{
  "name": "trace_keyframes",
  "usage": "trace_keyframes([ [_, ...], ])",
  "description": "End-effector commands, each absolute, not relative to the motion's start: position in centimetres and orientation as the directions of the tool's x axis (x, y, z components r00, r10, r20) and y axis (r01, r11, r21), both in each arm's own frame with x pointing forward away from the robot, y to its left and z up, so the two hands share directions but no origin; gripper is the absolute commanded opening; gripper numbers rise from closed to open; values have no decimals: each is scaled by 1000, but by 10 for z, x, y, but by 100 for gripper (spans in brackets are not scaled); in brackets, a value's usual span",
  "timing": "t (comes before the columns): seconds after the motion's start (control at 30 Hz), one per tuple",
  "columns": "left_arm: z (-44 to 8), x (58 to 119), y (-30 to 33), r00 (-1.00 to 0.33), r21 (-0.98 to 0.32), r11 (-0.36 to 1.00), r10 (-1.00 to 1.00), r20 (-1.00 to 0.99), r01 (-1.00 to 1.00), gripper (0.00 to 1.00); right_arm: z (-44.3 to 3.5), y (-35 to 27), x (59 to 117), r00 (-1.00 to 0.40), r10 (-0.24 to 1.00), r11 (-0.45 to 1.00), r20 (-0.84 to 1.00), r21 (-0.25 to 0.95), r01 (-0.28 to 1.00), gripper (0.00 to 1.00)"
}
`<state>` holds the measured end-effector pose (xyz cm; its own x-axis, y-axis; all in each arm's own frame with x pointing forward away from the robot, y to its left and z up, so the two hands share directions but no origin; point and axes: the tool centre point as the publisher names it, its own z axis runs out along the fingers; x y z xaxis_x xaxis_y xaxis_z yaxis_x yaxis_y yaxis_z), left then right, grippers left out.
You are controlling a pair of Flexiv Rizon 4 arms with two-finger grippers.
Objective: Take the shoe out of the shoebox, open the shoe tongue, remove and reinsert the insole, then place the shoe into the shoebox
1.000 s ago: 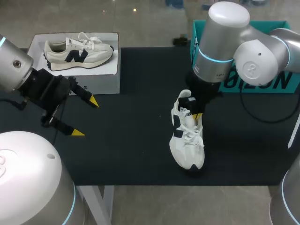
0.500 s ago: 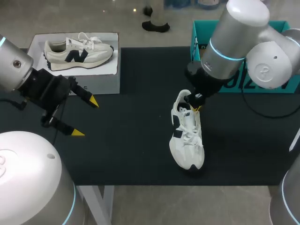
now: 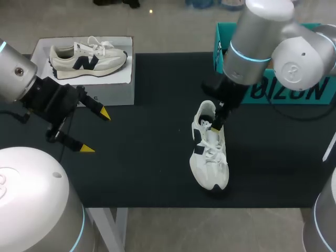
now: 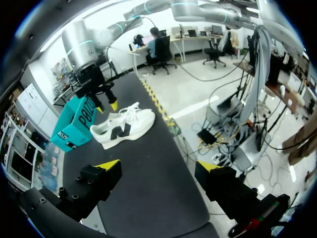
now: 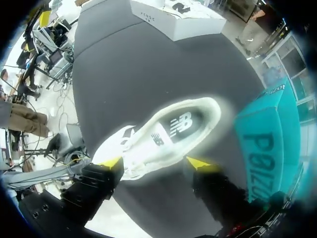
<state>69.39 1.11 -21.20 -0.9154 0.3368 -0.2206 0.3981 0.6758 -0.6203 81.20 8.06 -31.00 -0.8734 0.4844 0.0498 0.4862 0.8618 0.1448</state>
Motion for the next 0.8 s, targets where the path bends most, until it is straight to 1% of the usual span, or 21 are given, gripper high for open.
trace_keyframes([
  [0.03,-212,694,11,-915,-619,677,338,-219,398,100,-311,85,817,-872,487,863,52,122,489,100],
  [0.2,-212,694,11,-915,-619,677,338,-219,398,100,-311,85,817,-872,487,863,52,122,489,100],
  [0.3,-212,694,11,-915,-619,677,338,-219,398,100,-310,87,824,-935,355,922,15,158,353,100],
  [0.33,-212,694,11,-915,-619,677,338,-219,398,100,-311,87,827,-945,328,926,0,200,321,100],
  [0.4,-212,694,11,-915,-619,677,338,-219,398,100,-311,86,831,-971,236,949,-24,223,225,100],
  [0.43,-212,694,11,-915,-619,677,338,-219,398,100,-311,87,833,-979,202,947,-23,258,189,100],
  [0.47,-212,694,11,-915,-619,677,338,-219,398,100,-311,86,835,-985,170,953,-28,261,157,100],
  [0.53,-212,694,11,-915,-619,677,338,-219,398,100,-310,84,840,-988,150,954,-41,269,134,100],
  [0.6,-212,694,11,-915,-619,677,338,-219,398,100,-310,83,844,-994,99,957,-52,278,81,100],
  [0.67,-212,694,11,-915,-619,677,338,-219,398,100,-309,83,849,-996,53,963,-70,269,32,100],
  [0.7,-212,694,11,-915,-619,677,338,-219,398,100,-310,85,852,-996,28,969,-84,247,7,100],
  [0.73,-212,694,11,-915,-619,677,338,-219,398,100,-310,85,854,-996,37,974,-84,225,17,100],
  [0.8,-212,694,11,-915,-619,677,338,-219,398,100,-311,86,860,-996,30,974,-80,226,11,100],
])
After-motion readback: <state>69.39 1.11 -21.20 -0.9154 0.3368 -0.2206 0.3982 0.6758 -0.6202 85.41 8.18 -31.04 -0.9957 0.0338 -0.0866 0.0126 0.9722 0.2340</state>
